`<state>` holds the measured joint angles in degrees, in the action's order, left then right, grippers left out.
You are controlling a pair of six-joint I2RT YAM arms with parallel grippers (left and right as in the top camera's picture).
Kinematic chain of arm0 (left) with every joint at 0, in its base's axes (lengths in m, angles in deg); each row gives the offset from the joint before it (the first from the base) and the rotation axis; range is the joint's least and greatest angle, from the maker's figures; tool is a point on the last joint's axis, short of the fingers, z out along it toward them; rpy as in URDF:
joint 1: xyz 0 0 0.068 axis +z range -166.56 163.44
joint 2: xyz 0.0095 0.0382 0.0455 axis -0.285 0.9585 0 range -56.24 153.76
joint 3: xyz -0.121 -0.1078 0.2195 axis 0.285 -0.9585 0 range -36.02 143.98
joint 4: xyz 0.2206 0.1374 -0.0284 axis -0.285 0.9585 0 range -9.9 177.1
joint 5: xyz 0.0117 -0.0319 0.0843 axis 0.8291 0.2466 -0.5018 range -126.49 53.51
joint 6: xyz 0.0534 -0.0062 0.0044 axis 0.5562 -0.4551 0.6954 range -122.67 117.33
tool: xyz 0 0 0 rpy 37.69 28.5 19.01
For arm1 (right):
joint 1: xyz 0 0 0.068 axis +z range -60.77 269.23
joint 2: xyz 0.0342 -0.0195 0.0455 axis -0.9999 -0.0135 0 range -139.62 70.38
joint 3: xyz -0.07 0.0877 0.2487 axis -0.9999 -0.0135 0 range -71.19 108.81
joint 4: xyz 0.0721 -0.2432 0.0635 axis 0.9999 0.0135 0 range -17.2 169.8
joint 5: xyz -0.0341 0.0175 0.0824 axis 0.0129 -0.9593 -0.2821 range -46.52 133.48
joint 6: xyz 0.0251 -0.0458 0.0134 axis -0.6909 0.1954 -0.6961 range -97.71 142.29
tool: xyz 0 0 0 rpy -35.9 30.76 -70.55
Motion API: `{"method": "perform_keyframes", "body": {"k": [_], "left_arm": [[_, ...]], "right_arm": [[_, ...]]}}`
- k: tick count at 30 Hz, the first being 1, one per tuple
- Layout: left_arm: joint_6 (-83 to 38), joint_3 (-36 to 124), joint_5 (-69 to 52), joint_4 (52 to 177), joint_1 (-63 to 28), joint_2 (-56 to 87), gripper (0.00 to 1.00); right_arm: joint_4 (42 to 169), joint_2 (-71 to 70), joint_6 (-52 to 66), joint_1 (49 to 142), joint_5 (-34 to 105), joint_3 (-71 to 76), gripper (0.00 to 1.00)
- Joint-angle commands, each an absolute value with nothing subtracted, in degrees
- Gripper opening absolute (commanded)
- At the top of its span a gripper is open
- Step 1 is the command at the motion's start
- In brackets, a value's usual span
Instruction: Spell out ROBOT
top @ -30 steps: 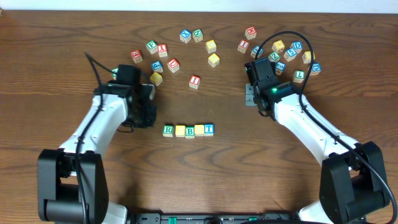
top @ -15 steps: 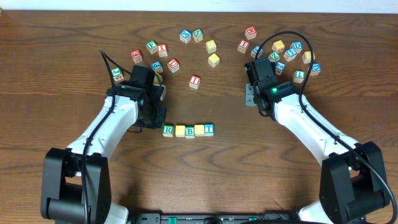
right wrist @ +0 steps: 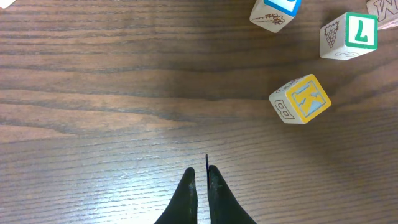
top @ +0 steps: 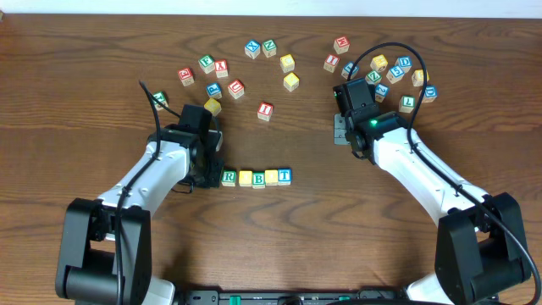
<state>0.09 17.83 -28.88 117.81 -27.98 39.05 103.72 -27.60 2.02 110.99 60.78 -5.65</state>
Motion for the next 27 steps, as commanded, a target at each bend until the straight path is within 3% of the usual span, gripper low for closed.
{"method": "perform_keyframes", "body": {"k": [1, 27], "left_arm": [[-0.9, 17.6, -27.9, 117.5, -27.9, 39.2, 0.08], [-1.0, 17.6, -20.1, 117.1, -27.9, 39.2, 0.08]], "right_arm": [[103.9, -26.3, 2.7, 110.6, 60.7, -4.6, 0.03], [103.8, -26.3, 2.7, 110.6, 60.7, -4.6, 0.03]]}}
